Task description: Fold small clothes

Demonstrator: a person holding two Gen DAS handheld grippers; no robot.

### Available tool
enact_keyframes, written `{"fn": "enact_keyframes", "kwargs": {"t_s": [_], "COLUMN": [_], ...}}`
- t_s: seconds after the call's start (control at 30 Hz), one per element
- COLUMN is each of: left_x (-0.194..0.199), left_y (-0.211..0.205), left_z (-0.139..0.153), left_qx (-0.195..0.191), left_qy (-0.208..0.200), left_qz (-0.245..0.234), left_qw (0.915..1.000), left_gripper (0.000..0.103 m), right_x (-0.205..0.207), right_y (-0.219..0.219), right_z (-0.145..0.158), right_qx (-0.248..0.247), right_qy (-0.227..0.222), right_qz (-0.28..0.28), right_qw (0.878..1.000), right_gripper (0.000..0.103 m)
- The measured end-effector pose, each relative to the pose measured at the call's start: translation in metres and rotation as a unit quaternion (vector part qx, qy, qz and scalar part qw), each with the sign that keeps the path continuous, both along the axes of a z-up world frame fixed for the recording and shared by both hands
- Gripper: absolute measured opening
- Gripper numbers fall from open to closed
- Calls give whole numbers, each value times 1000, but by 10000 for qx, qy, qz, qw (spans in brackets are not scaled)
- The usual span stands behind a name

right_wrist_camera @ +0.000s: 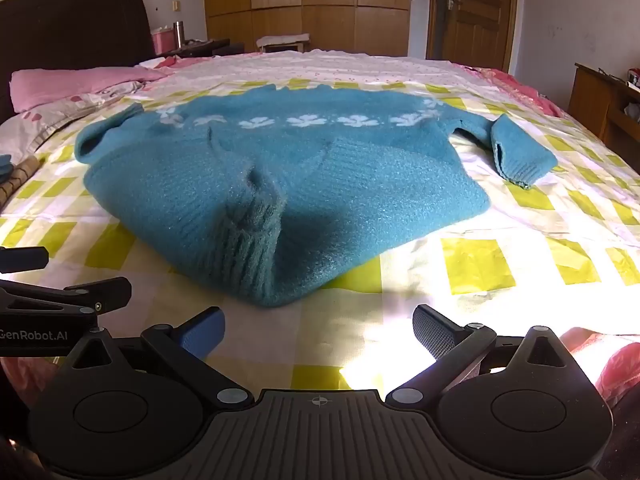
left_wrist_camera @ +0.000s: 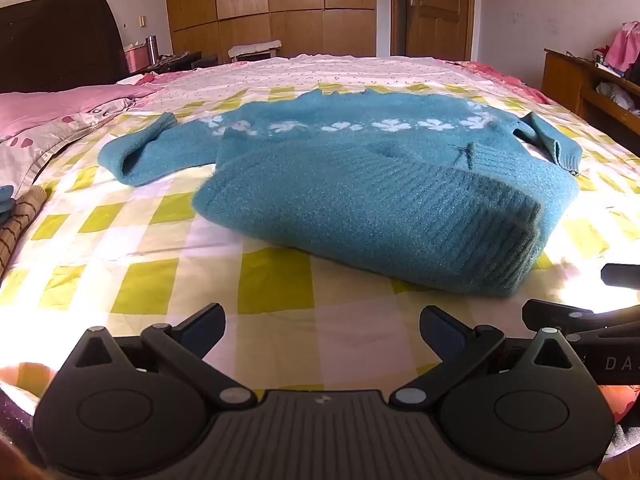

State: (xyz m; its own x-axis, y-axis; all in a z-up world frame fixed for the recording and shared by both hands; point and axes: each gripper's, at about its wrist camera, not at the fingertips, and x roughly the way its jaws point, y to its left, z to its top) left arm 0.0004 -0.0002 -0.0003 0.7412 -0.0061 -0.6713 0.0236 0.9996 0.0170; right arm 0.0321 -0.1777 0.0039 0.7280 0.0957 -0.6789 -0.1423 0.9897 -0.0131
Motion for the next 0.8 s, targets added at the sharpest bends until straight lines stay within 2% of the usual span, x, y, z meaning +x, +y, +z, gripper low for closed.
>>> {"fn": "enact_keyframes", "kwargs": {"t_s": [0.8], "left_x": [0], "left_y": [-2], "left_z": [-3], "left_qx": [10], "left_qy": [17], "left_qz": [-54], "left_qw": [10000], "left_gripper": [103], "right_x": [-1], "right_y": [3], "right_z": [-1], "right_qx": [-44], "right_qy": [25], "right_qz": [1], "right_qw": [10000], "right_gripper": [97]}}
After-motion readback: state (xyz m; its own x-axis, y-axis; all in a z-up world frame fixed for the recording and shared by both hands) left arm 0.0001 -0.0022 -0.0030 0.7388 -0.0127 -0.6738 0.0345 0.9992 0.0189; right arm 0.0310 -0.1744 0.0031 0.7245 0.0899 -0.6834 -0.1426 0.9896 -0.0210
